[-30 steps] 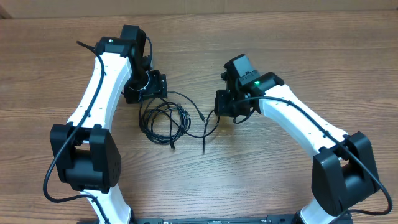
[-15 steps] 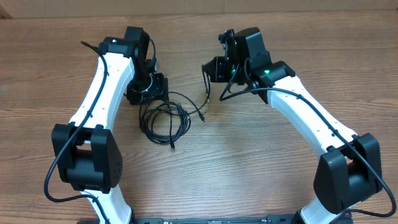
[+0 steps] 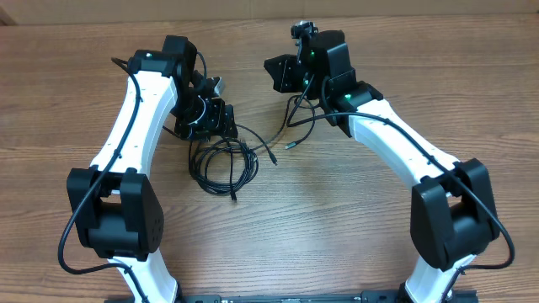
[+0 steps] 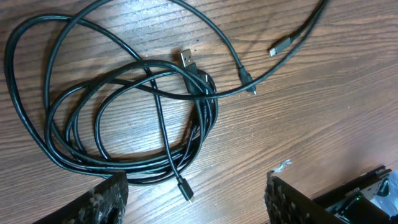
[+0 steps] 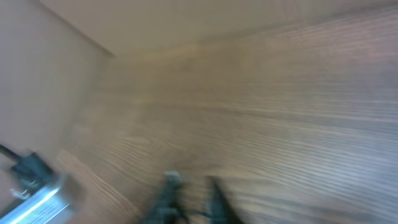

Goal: Untangle cables

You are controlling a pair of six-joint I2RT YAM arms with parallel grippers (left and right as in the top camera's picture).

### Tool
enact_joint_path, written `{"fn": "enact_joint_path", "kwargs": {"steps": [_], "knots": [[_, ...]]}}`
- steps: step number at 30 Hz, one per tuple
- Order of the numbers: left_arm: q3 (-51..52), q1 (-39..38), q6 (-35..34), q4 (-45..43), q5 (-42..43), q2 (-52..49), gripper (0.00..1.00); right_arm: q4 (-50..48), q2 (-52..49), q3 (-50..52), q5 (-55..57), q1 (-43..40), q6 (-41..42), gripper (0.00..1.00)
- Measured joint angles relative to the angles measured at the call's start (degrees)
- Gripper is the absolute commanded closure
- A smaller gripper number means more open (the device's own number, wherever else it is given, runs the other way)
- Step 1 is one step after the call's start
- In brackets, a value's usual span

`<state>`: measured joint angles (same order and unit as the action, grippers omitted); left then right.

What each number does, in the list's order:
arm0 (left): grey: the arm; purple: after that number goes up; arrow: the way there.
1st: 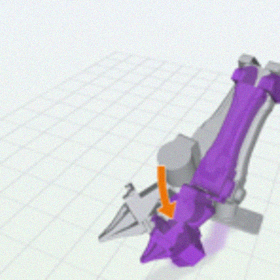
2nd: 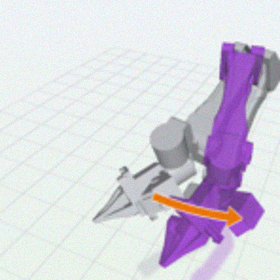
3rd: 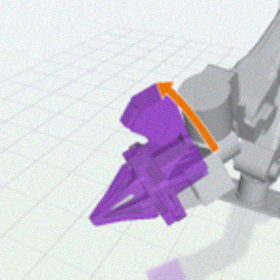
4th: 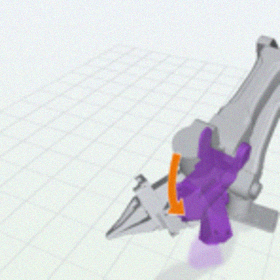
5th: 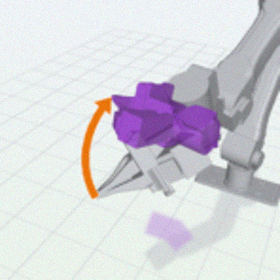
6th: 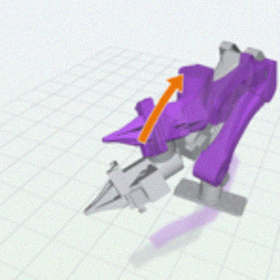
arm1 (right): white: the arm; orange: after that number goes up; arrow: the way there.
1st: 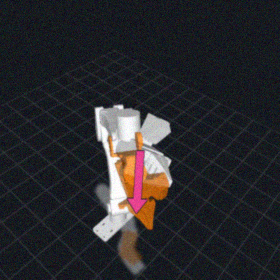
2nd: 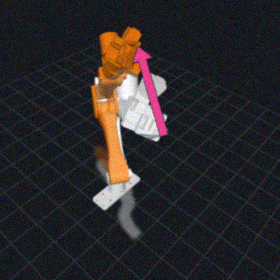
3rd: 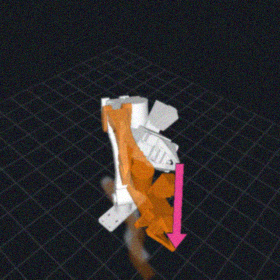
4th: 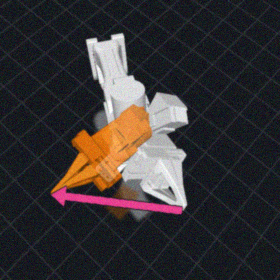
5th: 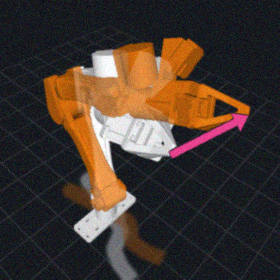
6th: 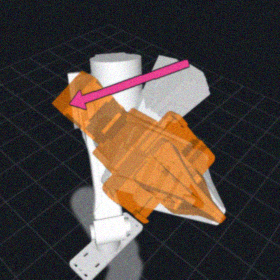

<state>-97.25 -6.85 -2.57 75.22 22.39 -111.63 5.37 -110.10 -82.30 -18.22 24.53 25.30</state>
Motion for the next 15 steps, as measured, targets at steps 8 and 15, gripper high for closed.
{"fn": "enact_joint_path", "kwargs": {"steps": [8,15], "knots": [[0.1,-0.1,-0.2,0.0,0.1,0.0,0.39,16.9,-3.6,0.0,6.1,-0.2,0.2,0.24],[1.7,-3.2,-0.5,0.0,-2.2,0.0,0.6,33.2,-3.7,0.0,9.0,-5.0,0.6,0.16]]}}
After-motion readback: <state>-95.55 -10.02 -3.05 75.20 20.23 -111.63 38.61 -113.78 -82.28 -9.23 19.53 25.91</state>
